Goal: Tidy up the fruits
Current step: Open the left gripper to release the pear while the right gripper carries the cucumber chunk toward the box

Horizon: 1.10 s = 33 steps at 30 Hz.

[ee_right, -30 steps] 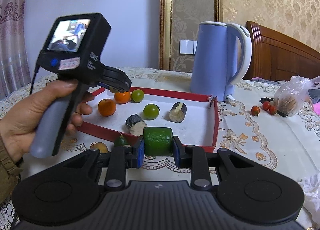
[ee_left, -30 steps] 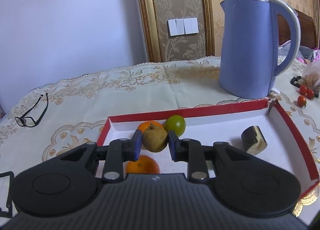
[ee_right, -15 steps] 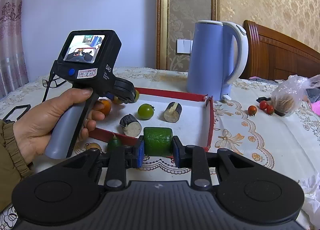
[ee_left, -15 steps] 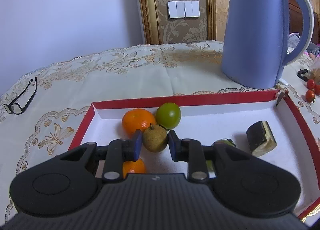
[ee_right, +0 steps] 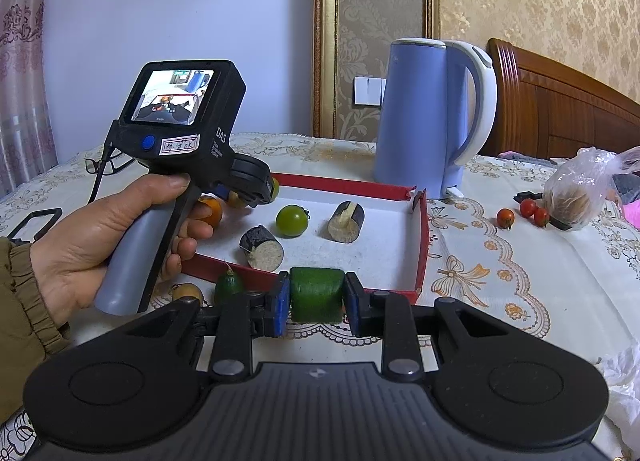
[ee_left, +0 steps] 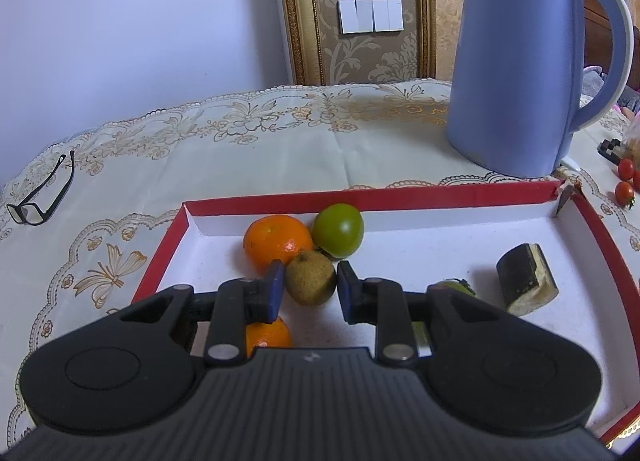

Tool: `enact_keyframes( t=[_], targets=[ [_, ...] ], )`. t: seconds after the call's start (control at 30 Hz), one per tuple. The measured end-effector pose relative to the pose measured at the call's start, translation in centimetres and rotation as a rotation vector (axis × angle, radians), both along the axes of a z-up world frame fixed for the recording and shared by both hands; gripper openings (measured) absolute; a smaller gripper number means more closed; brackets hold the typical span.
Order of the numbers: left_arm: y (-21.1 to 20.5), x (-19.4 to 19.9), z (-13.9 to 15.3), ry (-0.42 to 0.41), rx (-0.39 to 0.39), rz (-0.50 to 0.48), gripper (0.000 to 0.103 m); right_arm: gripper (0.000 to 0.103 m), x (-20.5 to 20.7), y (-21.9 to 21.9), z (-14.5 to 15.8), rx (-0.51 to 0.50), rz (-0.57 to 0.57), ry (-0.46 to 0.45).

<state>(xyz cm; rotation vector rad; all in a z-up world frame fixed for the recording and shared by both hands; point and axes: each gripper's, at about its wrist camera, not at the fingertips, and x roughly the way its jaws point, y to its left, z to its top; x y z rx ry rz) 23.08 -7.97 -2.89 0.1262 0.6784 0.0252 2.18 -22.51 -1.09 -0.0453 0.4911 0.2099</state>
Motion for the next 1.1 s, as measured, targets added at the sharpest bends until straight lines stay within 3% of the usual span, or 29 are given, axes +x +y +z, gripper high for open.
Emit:
enact_keyframes(
  t=[0.4,0.53,0.63,0.8,0.83,0.9,0.93,0.97,1.1],
  targets=[
    [0.0,-1.2,0.7,-0.009,-0.031,-0.034,0.033,0.028,0.2,-0.2,-0.1,0.003,0.001,-0.003],
    [-0.1,-2.0,1.3,-0.027,-0.033,-0.044,0.041,0.028,0.6,-0.2,0.2,-0.006,0.0,-0.012],
    [0.2,-2.9,1.9,-0.049,-0.046,-0.044,0.053,0.028,1.2,-0.3,0.4,-0.012,-0.004,-0.02],
    [1.1,-4.6,3.1,-0.059,-0.068,-0.038,0.053,0.028,2.0,-0.5,0.8,-0.013,-0.009,-0.028],
    [1.3,-5.0,3.4,-0.062,-0.073,-0.036,0.055,0.028,2.1,-0.5,0.8,-0.011,-0.01,-0.031],
    [1.9,-6.1,3.8,-0.073,-0.077,-0.024,0.07,0.028,2.3,-0.6,1.0,-0.01,-0.01,-0.036],
    [2.3,-6.8,4.0,-0.084,-0.077,-0.01,0.083,0.028,2.5,-0.6,1.0,-0.01,-0.011,-0.036],
    [2.7,-7.5,4.0,-0.097,-0.071,-0.001,0.087,0.028,2.7,-0.6,1.1,-0.011,-0.012,-0.037],
    [4.1,-10.0,4.1,-0.123,-0.053,0.02,0.093,0.028,3.6,-0.5,1.2,-0.024,-0.014,-0.037]
  ],
)
